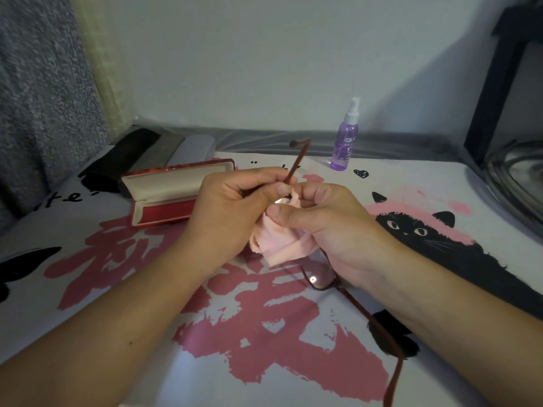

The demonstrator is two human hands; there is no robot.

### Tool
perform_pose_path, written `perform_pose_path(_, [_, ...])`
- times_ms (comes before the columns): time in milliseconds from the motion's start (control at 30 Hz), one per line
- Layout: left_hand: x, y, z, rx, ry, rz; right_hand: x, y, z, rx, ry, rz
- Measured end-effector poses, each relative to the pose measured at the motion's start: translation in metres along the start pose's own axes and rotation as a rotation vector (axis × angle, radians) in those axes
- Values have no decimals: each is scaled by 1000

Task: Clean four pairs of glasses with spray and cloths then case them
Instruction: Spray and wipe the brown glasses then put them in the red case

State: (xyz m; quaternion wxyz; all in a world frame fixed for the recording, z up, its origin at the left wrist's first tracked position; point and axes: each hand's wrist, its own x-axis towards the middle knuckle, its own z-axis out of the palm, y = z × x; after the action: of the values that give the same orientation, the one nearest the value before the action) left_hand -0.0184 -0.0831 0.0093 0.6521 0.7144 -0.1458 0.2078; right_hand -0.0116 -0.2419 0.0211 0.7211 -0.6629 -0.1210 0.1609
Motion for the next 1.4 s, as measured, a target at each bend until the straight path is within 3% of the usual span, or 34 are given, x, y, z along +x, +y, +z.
perform_pose_path(267, [0,5,-2,12,-36,-5,2,1,-6,130,115,-9])
perform_pose_path(433, [-5,11,-7,63,26,18,13,-11,-30,249,256,-30])
perform_pose_path(533, [-5,13,-10,85,90,31,17,-17,-51,-126,457,-93])
perform_pose_path(633, [-5,15,-10,82,140,60,17,-19,-55,-533,512,-162])
perform_pose_path(733, [-3,13,-12,102,167,73,18,-16,-47,-412,373,-119])
perform_pose_path(833, [-2,11,-16,131,229,87,16,-10,-38,-129,44,18])
perform_pose_path(900, [1,9,-20,166,299,114,14,-10,-31,-56,-90,77])
perform_pose_path(1000, [4,6,-27,208,361,144,15,-11,-31,76,-82,17])
perform_pose_path(1133, [4,5,-27,247,313,185,12,-13,-34,179,-156,-60])
perform_pose_path(1233, [3,4,-26,272,264,229,15,-12,-38,144,-52,-30])
perform_pose_path(1400, [2,3,-27,258,239,243,12,-7,-33,-68,-168,76])
